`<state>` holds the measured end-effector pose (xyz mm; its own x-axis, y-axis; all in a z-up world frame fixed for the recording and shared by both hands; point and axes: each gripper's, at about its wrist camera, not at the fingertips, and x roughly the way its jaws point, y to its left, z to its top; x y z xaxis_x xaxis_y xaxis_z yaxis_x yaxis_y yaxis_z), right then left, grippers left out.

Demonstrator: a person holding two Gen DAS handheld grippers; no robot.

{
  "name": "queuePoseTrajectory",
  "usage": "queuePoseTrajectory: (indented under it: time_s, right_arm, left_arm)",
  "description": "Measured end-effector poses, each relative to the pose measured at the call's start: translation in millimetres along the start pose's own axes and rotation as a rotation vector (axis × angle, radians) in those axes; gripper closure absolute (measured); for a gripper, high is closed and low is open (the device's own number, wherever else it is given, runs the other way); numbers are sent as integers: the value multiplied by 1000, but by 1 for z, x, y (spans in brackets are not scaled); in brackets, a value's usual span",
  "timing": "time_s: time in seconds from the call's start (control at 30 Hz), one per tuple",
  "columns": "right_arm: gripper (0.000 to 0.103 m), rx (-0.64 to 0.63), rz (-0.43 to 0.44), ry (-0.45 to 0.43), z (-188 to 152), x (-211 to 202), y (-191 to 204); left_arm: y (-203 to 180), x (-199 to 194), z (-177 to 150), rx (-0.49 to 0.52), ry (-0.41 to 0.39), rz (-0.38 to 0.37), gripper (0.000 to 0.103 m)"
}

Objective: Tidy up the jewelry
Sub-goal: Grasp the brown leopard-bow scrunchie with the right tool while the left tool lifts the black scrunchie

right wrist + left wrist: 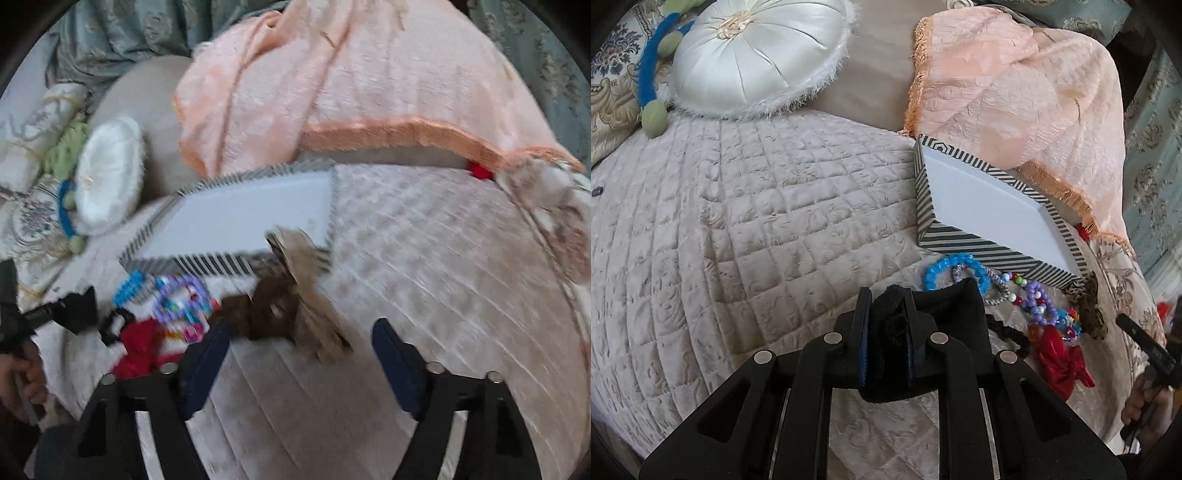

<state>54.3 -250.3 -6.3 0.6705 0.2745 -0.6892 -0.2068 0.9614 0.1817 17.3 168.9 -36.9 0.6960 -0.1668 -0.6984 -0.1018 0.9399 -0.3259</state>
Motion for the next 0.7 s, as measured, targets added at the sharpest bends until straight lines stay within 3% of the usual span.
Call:
queuePoseTrajectory:
  time_s: [0.13,0.23,0.33,0.47,0.7]
  right_arm:
    - [53,-15,-21,52,12,36,4]
    - [58,-28,-69,97,14,54,5]
    - [80,-32,-88,145,11,61,6]
    - [87,-68,-73,94,11,39,14]
    - [87,-66,-27,-43,19,-16,30]
  left_arm:
    - [-5,-4,5,27,-12,4,90]
    - [-8,-5,10,44,-11,13,90]
    - [-13,-6,11,57,1,23,90]
    - [-23,-10,10,81,11,35,90]
    - [-52,-34,28,129,1,63,89]
